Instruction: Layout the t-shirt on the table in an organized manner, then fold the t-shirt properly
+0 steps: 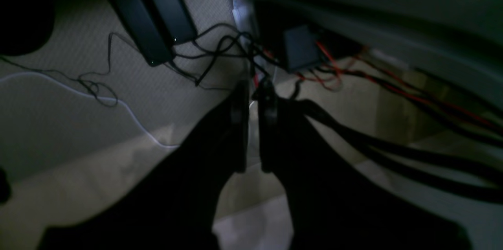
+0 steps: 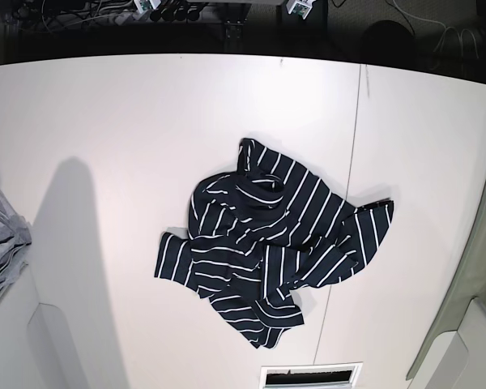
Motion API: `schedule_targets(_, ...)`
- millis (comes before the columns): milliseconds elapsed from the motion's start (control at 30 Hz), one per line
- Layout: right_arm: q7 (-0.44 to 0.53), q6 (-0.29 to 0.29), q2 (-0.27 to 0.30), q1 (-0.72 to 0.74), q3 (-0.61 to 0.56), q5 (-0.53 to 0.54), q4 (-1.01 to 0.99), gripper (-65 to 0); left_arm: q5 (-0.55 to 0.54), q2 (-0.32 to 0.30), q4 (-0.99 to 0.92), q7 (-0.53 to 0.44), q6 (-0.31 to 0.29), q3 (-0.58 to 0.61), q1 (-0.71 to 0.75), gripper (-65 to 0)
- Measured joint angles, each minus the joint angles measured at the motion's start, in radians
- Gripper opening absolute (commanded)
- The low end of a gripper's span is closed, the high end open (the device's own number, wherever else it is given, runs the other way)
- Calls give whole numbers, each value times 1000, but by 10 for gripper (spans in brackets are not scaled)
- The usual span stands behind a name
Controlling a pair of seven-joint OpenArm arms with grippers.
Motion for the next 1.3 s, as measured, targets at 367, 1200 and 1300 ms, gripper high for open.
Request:
schedule_targets(367,-7,45,122,-257,-3,112,450,-650,3,-19,438,24,-177,-229,232,-594)
schedule_targets(1200,-152,52,113,15,71,171,1066,-508,-39,-257,1159,206,-179,-353,330,-327)
schedule_targets(1300,-151,51,62,131,71,131,983,-342,-45,-258,1157,209,-179,-342,267,-325)
